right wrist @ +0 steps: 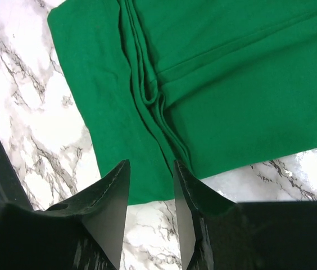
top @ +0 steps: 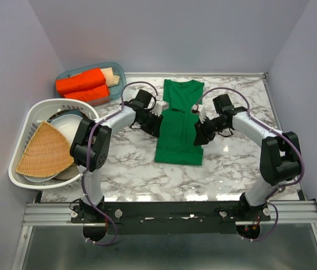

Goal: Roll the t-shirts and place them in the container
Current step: Roll the T-shirt to the center of the board.

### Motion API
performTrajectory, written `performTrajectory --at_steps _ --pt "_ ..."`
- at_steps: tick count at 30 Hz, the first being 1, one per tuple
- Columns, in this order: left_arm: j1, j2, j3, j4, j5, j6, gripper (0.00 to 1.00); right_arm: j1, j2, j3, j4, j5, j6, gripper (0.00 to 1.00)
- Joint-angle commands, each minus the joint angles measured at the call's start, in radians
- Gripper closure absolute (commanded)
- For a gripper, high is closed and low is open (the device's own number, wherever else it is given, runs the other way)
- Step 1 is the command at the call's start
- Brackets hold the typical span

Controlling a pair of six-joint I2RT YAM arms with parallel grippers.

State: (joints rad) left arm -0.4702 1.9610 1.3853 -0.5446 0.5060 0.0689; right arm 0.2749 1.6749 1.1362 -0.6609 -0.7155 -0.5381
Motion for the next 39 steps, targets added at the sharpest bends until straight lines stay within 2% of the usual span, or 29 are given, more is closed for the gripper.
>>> performTrajectory --at_steps 1,4,5,6,8,10,11,14,19,25,33,39 --pt "0.041 -0.141 -0.017 0.064 -0.104 0.063 0.61 0.004 -0.004 0.014 -0.005 0.004 0.012 0.55" --pt "0.03 -0.253 -0.11 0.043 0.026 0.159 0.57 0.004 -0.033 0.004 -0.006 0.021 0.012 0.53" --pt "0.019 -0.293 -0.149 0.046 0.048 0.196 0.54 0.004 -0.047 -0.001 -0.008 0.027 0.01 0.53" --pt "0.006 -0.336 -0.191 0.052 0.064 0.241 0.45 0.004 -0.059 -0.009 -0.008 0.043 0.007 0.52" --pt "-0.053 -0.477 -0.343 0.101 0.06 0.401 0.38 0.004 -0.101 -0.035 -0.008 0.059 0.001 0.5" --pt "-0.102 -0.587 -0.467 0.156 0.019 0.492 0.32 0.003 -0.13 -0.053 -0.005 0.088 -0.003 0.49" --pt "-0.152 -0.612 -0.497 0.166 0.006 0.572 0.31 0.001 -0.159 -0.074 -0.003 0.096 -0.005 0.47" --pt "-0.209 -0.665 -0.577 0.192 -0.03 0.679 0.31 0.003 -0.21 -0.107 0.004 0.122 -0.005 0.45" --pt "-0.261 -0.614 -0.609 0.254 -0.055 0.746 0.32 0.003 -0.331 -0.168 0.003 0.136 0.0 0.43" --pt "-0.271 -0.538 -0.609 0.324 -0.073 0.782 0.32 0.003 -0.432 -0.211 -0.02 0.145 0.009 0.42" --pt "-0.294 -0.409 -0.532 0.241 -0.075 0.836 0.37 0.003 -0.518 -0.25 -0.022 0.169 0.013 0.41" --pt "-0.314 -0.292 -0.436 0.14 -0.165 0.861 0.48 0.003 -0.584 -0.262 -0.005 0.2 0.018 0.41"
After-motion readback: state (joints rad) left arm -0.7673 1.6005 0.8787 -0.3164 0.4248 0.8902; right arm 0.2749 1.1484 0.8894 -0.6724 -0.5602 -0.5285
